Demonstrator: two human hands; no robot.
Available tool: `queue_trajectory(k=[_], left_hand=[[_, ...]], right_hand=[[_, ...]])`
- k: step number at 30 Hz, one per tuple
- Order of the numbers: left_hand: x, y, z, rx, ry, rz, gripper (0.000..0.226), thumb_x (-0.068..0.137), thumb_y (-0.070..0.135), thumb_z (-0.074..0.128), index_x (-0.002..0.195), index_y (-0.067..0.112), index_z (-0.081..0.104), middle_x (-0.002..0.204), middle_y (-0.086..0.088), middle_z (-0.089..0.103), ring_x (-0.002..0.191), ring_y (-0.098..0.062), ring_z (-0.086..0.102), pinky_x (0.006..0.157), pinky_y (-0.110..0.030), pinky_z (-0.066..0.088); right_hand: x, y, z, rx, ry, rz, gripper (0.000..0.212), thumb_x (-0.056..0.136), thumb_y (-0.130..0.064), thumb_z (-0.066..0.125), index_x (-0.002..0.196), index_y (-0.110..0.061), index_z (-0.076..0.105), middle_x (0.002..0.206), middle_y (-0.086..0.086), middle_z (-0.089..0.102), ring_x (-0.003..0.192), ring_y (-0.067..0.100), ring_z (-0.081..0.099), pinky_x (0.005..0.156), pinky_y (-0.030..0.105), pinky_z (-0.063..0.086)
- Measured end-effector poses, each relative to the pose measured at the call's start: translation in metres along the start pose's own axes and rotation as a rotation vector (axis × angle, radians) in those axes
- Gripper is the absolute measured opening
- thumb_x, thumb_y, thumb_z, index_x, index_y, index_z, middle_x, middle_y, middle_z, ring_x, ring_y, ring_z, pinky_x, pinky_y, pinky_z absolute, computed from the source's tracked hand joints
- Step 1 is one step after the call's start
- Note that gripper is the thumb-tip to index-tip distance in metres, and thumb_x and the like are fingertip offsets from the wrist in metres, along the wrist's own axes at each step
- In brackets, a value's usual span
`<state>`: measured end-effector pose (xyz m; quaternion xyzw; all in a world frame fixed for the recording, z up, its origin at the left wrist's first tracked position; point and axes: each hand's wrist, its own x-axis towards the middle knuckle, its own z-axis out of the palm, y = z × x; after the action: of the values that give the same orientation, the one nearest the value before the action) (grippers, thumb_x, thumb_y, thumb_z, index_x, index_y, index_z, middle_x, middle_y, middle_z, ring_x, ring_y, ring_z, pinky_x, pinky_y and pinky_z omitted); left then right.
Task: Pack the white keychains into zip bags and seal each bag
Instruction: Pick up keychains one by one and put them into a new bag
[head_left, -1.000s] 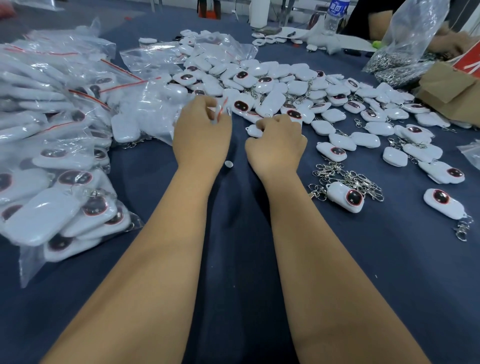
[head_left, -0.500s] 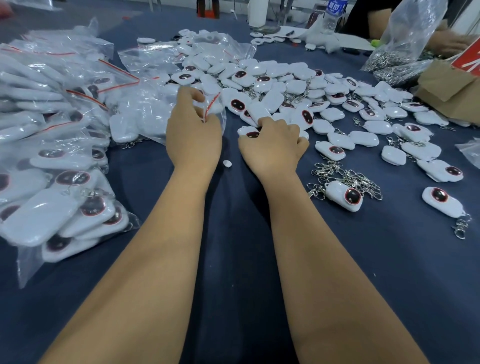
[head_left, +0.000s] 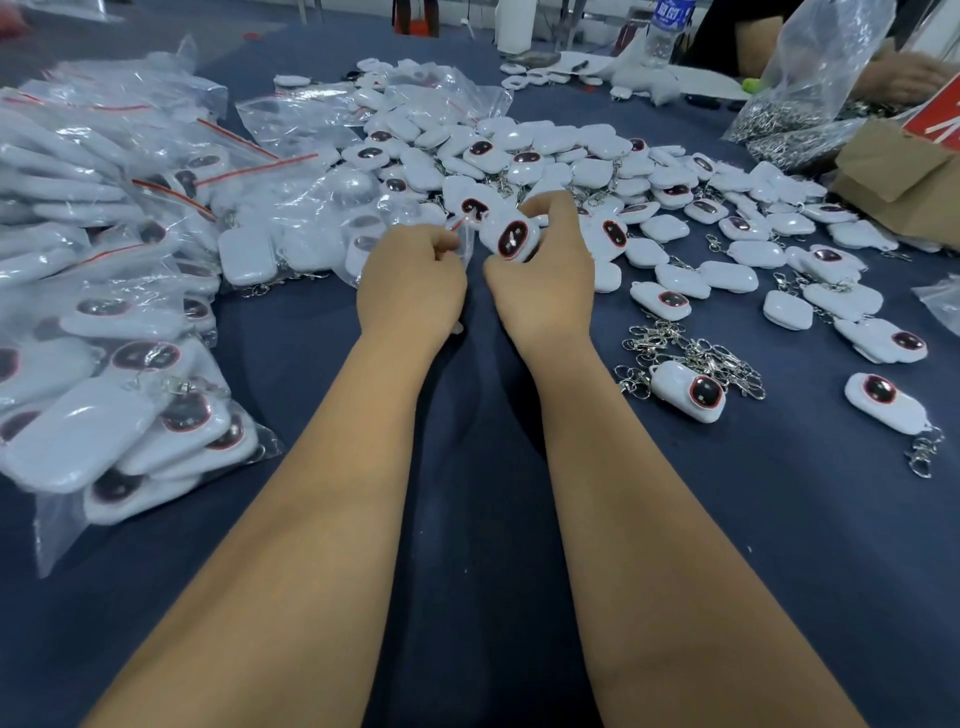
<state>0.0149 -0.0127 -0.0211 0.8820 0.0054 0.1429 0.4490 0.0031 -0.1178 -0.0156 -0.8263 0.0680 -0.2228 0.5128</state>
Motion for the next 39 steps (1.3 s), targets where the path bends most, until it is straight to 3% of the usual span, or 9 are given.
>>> queue_trajectory(k=[5, 12, 16, 19, 21, 23, 27, 32, 39], left_hand=[[0.004, -0.001, -0.001, -0.112, 0.039, 0.010, 0.035, 0.089, 0.005, 0.045, 0.112, 0.020, 0.066, 0.108, -0.004, 0.060, 0.094, -0.020, 0.056, 0.077, -0.027, 0.042], [-0.001, 0.005, -0.007, -0.405, -0.036, -0.081, 0.030, 0.074, 0.019, 0.046, 0.073, 0.030, 0.074, 0.056, 0.013, 0.059, 0.066, -0.014, 0.057, 0.068, -0.035, 0.047], [-0.001, 0.003, -0.005, -0.357, -0.024, -0.108, 0.031, 0.082, 0.022, 0.050, 0.065, 0.041, 0.067, 0.060, 0.028, 0.062, 0.064, 0.003, 0.056, 0.072, -0.028, 0.049], [0.002, 0.000, -0.003, -0.315, -0.016, -0.101, 0.029, 0.087, 0.017, 0.048, 0.081, 0.038, 0.067, 0.063, 0.022, 0.061, 0.062, -0.001, 0.054, 0.068, -0.024, 0.044], [0.003, 0.000, -0.002, -0.300, -0.019, -0.097, 0.030, 0.088, 0.015, 0.048, 0.090, 0.036, 0.069, 0.068, 0.021, 0.060, 0.064, -0.005, 0.053, 0.070, -0.025, 0.045], [0.004, 0.000, -0.002, -0.287, -0.025, -0.093, 0.030, 0.089, 0.014, 0.047, 0.094, 0.033, 0.070, 0.069, 0.021, 0.058, 0.064, -0.005, 0.052, 0.071, -0.025, 0.045], [0.004, -0.001, -0.001, -0.276, -0.035, -0.084, 0.031, 0.089, 0.014, 0.046, 0.084, 0.037, 0.066, 0.064, 0.021, 0.056, 0.061, -0.004, 0.050, 0.068, -0.025, 0.042], [0.004, -0.002, -0.001, -0.289, -0.039, -0.078, 0.032, 0.087, 0.013, 0.044, 0.094, 0.032, 0.069, 0.061, 0.018, 0.055, 0.058, -0.007, 0.051, 0.068, -0.026, 0.043], [0.006, -0.001, -0.001, -0.282, -0.036, -0.067, 0.031, 0.088, 0.013, 0.047, 0.099, 0.028, 0.072, 0.093, -0.003, 0.073, 0.070, -0.014, 0.053, 0.074, -0.028, 0.047]], right_hand=[[0.002, -0.006, 0.000, 0.536, -0.082, 0.148, 0.040, 0.078, 0.013, 0.056, 0.098, -0.022, 0.061, 0.069, -0.003, 0.056, 0.055, 0.005, 0.047, 0.054, 0.016, 0.041], [0.004, -0.003, 0.003, 0.610, -0.163, 0.206, 0.044, 0.081, 0.016, 0.053, 0.112, -0.014, 0.058, 0.089, 0.006, 0.066, 0.074, 0.014, 0.056, 0.072, 0.024, 0.046], [0.008, -0.006, -0.004, 0.589, 0.100, 0.219, 0.038, 0.082, 0.012, 0.052, 0.109, -0.014, 0.059, 0.084, 0.000, 0.062, 0.064, 0.008, 0.055, 0.062, 0.019, 0.048], [0.013, -0.001, -0.018, 0.429, 0.457, 0.165, 0.049, 0.089, 0.007, 0.052, 0.132, -0.016, 0.051, 0.126, 0.003, 0.057, 0.108, 0.012, 0.060, 0.092, 0.024, 0.049], [0.017, 0.004, -0.027, 0.127, 0.608, 0.155, 0.065, 0.088, 0.008, 0.050, 0.148, -0.016, 0.037, 0.153, 0.005, 0.030, 0.138, 0.018, 0.037, 0.110, 0.028, 0.031], [0.017, 0.006, -0.032, -0.221, 0.638, 0.180, 0.068, 0.086, 0.002, 0.054, 0.147, -0.023, 0.038, 0.157, 0.004, 0.022, 0.143, 0.022, 0.025, 0.114, 0.037, 0.018], [0.015, 0.006, -0.029, -0.338, 0.292, 0.009, 0.054, 0.087, -0.004, 0.049, 0.138, -0.021, 0.053, 0.141, 0.000, 0.051, 0.132, 0.024, 0.041, 0.109, 0.037, 0.029], [0.012, 0.013, -0.010, -0.708, -0.253, -0.112, 0.063, 0.097, -0.036, 0.048, 0.153, -0.042, 0.021, 0.163, 0.009, 0.016, 0.150, 0.027, 0.009, 0.118, 0.046, 0.008], [0.014, 0.019, -0.006, -0.728, -0.128, -0.149, 0.037, 0.094, -0.039, 0.055, 0.128, -0.026, 0.051, 0.125, 0.001, 0.056, 0.124, 0.027, 0.041, 0.102, 0.041, 0.022]])
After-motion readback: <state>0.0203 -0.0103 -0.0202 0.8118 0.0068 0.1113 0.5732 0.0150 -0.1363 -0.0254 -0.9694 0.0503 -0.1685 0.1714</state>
